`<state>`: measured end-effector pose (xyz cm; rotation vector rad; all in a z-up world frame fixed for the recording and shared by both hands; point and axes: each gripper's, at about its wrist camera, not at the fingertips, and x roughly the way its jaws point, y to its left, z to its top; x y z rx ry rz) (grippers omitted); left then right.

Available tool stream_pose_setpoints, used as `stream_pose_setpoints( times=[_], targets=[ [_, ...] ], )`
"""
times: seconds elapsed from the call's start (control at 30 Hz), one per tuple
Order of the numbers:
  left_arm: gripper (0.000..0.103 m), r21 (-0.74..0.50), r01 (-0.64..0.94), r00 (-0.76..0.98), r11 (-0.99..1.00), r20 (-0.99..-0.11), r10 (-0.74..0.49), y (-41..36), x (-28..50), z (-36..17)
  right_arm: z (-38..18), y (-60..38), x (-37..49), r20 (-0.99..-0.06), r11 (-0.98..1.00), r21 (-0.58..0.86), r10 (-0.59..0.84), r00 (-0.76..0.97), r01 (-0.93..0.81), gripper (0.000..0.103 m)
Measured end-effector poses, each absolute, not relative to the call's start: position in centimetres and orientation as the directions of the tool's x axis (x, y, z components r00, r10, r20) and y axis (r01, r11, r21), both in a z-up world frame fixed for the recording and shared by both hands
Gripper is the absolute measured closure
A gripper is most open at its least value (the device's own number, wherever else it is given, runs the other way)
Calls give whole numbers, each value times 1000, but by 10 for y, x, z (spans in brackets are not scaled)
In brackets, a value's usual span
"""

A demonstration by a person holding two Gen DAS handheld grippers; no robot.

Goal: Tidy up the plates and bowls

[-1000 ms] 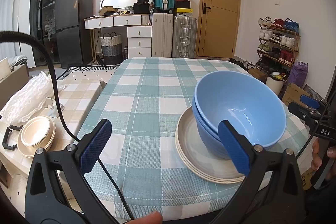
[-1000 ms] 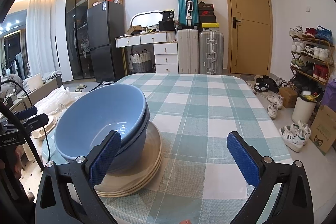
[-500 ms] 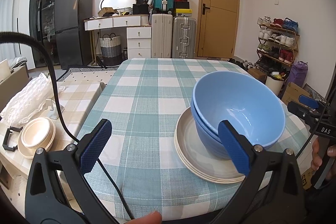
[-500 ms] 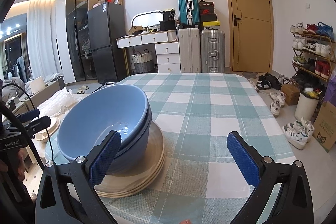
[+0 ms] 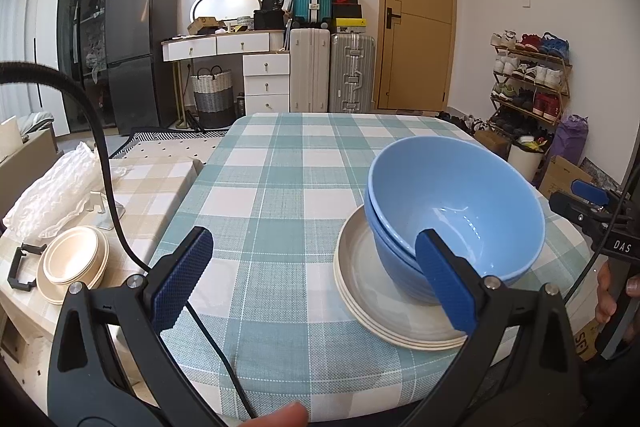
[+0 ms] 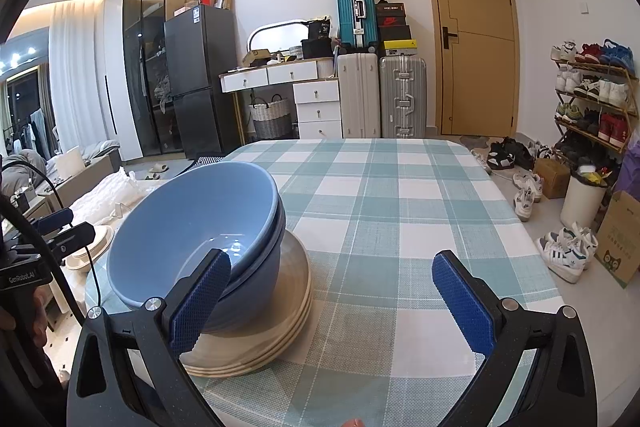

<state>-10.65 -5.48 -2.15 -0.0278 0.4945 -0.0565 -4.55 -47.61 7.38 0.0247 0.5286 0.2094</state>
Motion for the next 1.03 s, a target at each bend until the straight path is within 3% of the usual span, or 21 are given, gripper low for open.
stream_pose_setpoints(
  times=[1.03],
  targets=[
    [2,-43,55,878,998,-473,-69,-56,-107,-21,74,-478,-46,-500,978,77,207,841,-195,0]
  ],
)
